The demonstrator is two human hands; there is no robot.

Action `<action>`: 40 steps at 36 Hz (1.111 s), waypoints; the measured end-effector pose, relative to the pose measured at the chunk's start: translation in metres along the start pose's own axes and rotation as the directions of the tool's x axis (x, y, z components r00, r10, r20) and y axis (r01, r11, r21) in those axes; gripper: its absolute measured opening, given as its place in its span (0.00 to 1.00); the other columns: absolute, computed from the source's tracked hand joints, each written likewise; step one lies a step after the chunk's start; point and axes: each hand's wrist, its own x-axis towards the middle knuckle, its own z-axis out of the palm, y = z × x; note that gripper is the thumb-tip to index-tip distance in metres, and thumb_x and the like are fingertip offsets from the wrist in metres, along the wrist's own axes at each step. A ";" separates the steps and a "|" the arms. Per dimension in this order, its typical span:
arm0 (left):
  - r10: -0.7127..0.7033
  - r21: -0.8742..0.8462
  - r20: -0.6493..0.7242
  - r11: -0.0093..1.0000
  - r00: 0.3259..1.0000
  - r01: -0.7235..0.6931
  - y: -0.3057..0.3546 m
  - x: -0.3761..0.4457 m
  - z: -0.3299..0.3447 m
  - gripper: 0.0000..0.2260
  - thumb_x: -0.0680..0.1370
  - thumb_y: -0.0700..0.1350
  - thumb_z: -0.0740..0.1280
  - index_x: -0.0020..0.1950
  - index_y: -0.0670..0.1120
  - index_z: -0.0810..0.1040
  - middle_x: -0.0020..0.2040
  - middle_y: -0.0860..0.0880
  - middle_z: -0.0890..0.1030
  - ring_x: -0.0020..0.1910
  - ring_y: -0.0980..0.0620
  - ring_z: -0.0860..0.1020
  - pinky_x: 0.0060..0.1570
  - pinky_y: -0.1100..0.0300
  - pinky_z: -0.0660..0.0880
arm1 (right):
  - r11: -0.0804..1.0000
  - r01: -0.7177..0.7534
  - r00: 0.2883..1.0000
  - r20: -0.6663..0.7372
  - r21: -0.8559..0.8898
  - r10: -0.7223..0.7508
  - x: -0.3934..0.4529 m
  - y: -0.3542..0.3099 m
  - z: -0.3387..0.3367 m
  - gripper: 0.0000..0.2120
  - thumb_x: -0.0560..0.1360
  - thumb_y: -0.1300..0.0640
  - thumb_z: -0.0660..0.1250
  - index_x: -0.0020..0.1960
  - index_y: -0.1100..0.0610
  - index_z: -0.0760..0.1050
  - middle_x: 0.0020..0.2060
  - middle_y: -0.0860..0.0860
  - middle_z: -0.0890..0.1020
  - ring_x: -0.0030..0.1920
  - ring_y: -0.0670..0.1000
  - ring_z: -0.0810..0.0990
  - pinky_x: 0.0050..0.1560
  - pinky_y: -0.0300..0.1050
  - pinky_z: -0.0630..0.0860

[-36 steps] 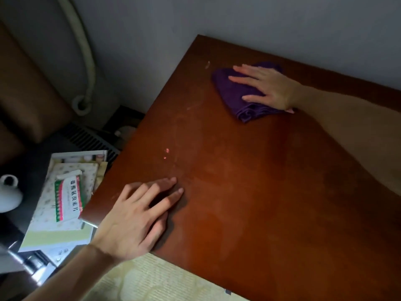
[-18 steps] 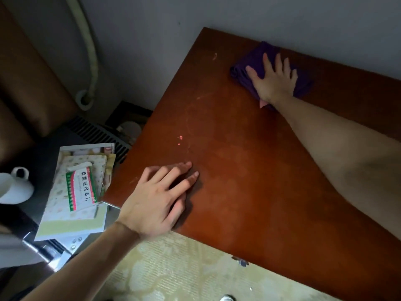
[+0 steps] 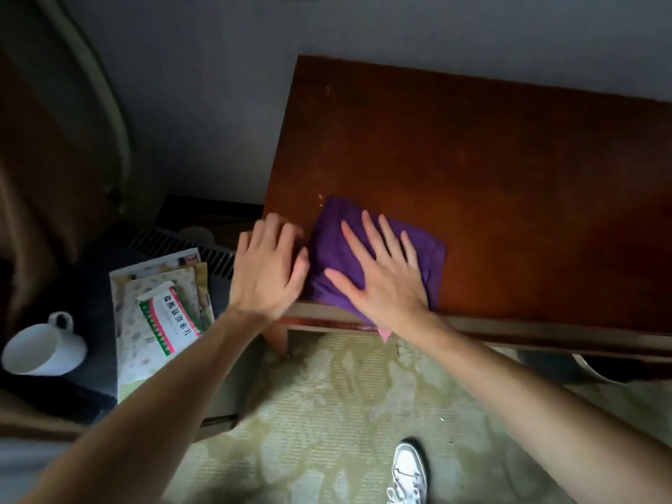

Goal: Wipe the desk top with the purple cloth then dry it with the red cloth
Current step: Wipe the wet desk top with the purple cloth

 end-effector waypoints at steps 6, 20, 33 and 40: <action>0.029 -0.007 0.142 1.000 0.989 -0.029 -0.049 -0.002 -0.008 0.19 0.80 0.53 0.56 0.63 0.43 0.76 0.60 0.43 0.75 0.55 0.40 0.73 0.52 0.47 0.67 | 0.962 0.271 0.962 0.053 -0.041 -0.269 -0.029 -0.009 -0.002 0.40 0.77 0.26 0.52 0.83 0.43 0.52 0.83 0.51 0.53 0.83 0.56 0.50 0.79 0.60 0.55; -0.045 -0.231 0.145 0.970 0.988 0.078 -0.030 0.006 0.011 0.29 0.82 0.57 0.57 0.77 0.40 0.63 0.71 0.42 0.68 0.68 0.44 0.70 0.67 0.51 0.67 | 0.695 0.717 0.665 0.245 0.054 -0.705 0.110 0.050 -0.015 0.33 0.81 0.32 0.55 0.83 0.41 0.52 0.84 0.46 0.47 0.83 0.47 0.42 0.82 0.51 0.45; -0.018 -0.111 0.247 0.993 0.969 0.046 -0.031 0.009 0.011 0.28 0.84 0.60 0.53 0.79 0.45 0.63 0.77 0.50 0.66 0.77 0.51 0.63 0.74 0.57 0.58 | 0.724 0.688 0.692 0.252 0.053 -0.677 0.318 0.089 -0.002 0.31 0.82 0.31 0.48 0.82 0.38 0.48 0.84 0.45 0.49 0.83 0.49 0.47 0.81 0.57 0.50; -0.045 -0.083 0.267 0.994 0.963 0.070 -0.029 0.011 0.013 0.28 0.84 0.60 0.54 0.80 0.46 0.62 0.78 0.52 0.64 0.78 0.56 0.60 0.76 0.60 0.55 | 0.831 0.544 0.797 0.239 0.113 -0.554 0.395 0.096 0.000 0.39 0.75 0.21 0.39 0.82 0.36 0.50 0.83 0.45 0.51 0.83 0.49 0.47 0.82 0.56 0.47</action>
